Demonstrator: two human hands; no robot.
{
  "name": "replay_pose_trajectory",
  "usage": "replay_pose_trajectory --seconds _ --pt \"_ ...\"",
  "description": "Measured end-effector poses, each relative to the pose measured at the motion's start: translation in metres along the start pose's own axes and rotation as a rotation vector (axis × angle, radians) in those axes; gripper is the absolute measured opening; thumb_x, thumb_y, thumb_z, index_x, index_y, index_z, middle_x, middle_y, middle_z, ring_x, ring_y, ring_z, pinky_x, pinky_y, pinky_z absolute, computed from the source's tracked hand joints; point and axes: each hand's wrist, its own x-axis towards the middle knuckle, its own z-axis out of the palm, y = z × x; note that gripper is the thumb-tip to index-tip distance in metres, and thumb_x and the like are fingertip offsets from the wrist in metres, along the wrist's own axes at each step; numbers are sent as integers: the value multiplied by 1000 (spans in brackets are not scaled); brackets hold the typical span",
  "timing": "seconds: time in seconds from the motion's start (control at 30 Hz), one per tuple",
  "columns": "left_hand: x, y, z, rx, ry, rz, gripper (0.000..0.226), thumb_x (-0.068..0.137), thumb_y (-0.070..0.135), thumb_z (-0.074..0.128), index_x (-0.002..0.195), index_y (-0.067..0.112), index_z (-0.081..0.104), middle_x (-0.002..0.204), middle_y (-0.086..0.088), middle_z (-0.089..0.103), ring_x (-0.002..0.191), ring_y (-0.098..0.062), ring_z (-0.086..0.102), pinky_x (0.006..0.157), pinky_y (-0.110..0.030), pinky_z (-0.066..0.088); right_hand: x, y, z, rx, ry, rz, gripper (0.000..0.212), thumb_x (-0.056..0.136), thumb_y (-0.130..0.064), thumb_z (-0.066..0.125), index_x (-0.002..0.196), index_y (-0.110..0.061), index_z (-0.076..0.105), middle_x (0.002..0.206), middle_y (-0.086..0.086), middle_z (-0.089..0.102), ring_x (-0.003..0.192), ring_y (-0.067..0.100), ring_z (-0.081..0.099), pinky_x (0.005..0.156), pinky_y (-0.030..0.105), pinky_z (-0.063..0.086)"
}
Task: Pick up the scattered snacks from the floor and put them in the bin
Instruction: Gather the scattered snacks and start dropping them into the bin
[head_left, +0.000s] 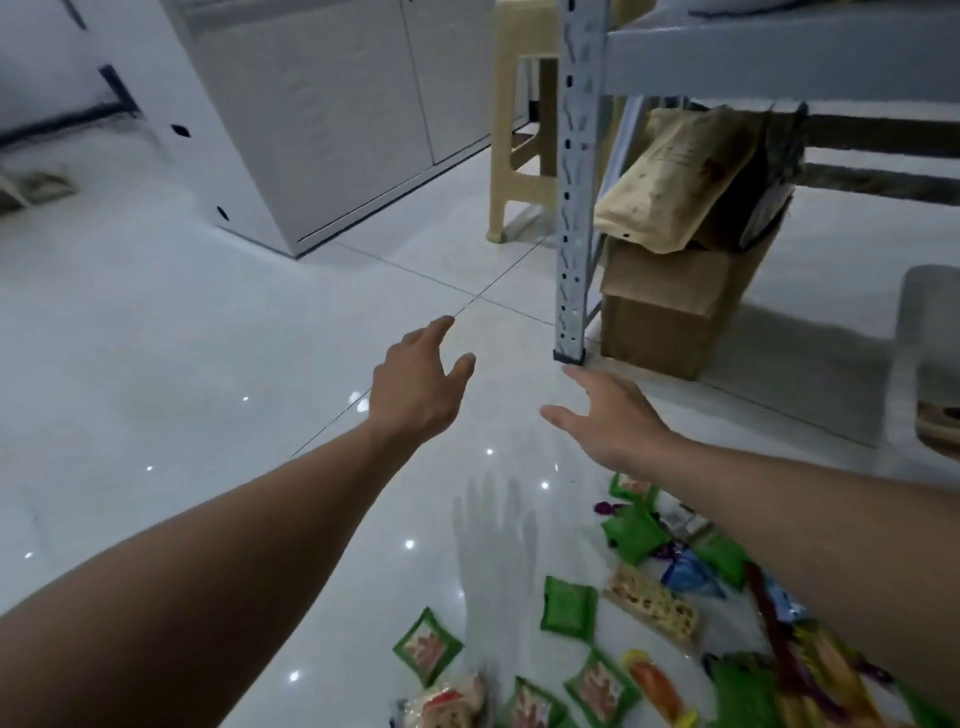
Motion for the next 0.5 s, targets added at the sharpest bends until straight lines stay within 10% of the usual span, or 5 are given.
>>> replay_pose_trajectory --seconds 0.5 --pt "-119 -128 70 19 -321 -200 67 89 55 52 147 34 28 149 -2 39 135 -24 36 109 -42 34 -26 -2 95 -248 -300 -97 72 92 -54 52 152 -29 20 157 -5 25 142 16 25 112 31 25"
